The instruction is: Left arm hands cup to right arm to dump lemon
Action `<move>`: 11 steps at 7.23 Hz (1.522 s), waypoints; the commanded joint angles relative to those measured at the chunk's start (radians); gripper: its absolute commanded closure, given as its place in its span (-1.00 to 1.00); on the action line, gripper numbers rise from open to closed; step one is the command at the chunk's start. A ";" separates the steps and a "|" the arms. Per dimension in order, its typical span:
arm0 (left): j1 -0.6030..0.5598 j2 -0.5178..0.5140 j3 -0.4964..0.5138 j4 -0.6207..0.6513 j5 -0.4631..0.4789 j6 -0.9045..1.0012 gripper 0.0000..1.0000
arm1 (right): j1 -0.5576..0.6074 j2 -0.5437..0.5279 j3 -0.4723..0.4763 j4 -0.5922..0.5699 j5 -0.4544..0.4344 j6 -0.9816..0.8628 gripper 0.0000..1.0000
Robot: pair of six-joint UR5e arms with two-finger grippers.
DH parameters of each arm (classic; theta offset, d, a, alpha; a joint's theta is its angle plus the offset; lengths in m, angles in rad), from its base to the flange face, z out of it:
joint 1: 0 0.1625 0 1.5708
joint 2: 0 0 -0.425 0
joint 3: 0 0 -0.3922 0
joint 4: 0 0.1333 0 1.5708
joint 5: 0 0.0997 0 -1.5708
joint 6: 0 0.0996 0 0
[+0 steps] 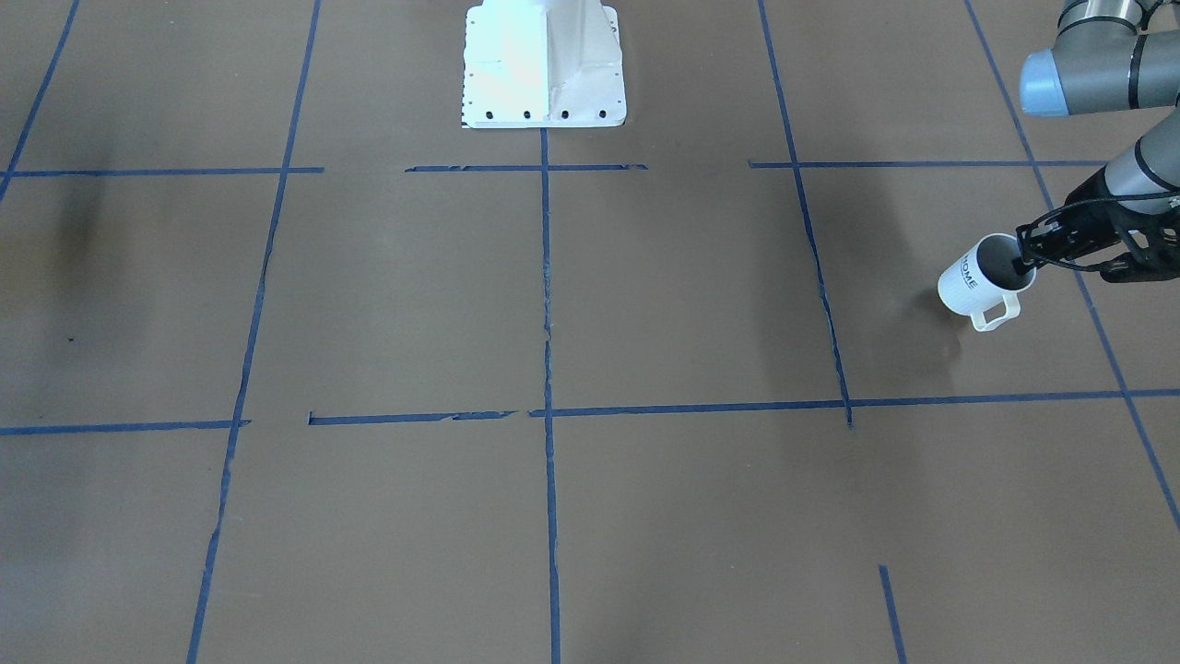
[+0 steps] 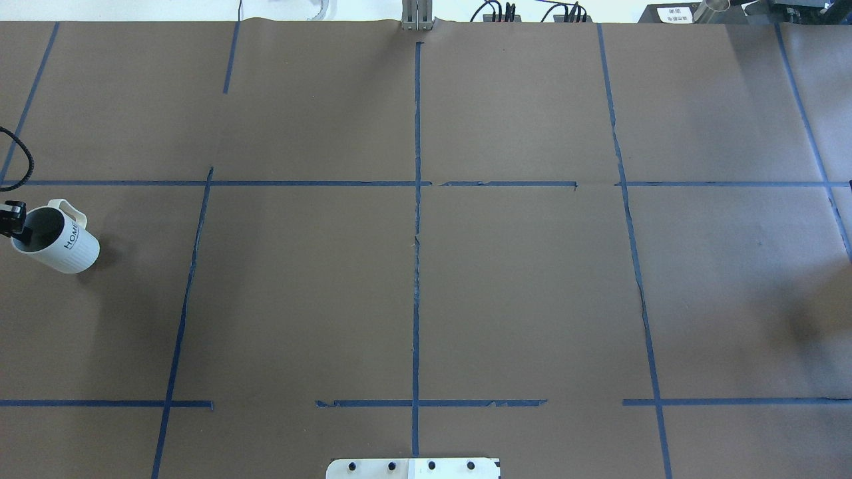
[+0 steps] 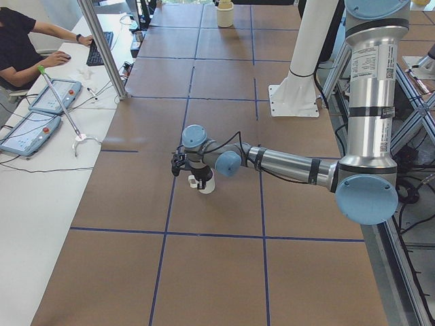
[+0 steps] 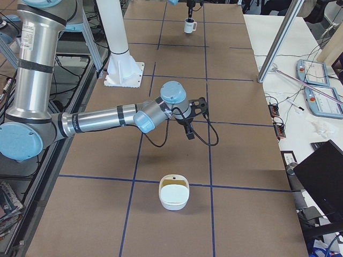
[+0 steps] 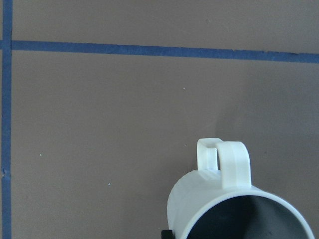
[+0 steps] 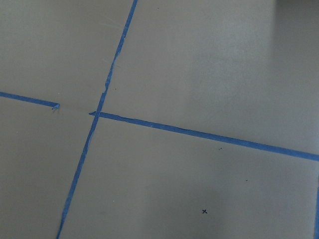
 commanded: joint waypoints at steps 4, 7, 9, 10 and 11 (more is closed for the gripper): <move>0.002 0.001 -0.001 -0.017 -0.004 0.008 -1.00 | -0.001 -0.008 0.005 0.001 -0.002 0.000 -1.00; -0.105 0.000 -0.112 0.011 -0.019 0.087 -1.00 | 0.014 -0.087 0.004 -0.004 0.000 -0.070 -1.00; -0.272 -0.002 -0.134 0.173 -0.096 0.367 -1.00 | 0.037 -0.144 -0.004 -0.135 -0.002 -0.258 -1.00; -0.312 -0.002 -0.140 0.256 -0.096 0.496 -1.00 | 0.069 -0.144 -0.004 -0.235 -0.002 -0.359 -1.00; -0.351 0.000 -0.127 0.307 -0.096 0.584 -1.00 | 0.110 -0.143 -0.004 -0.334 -0.008 -0.442 -1.00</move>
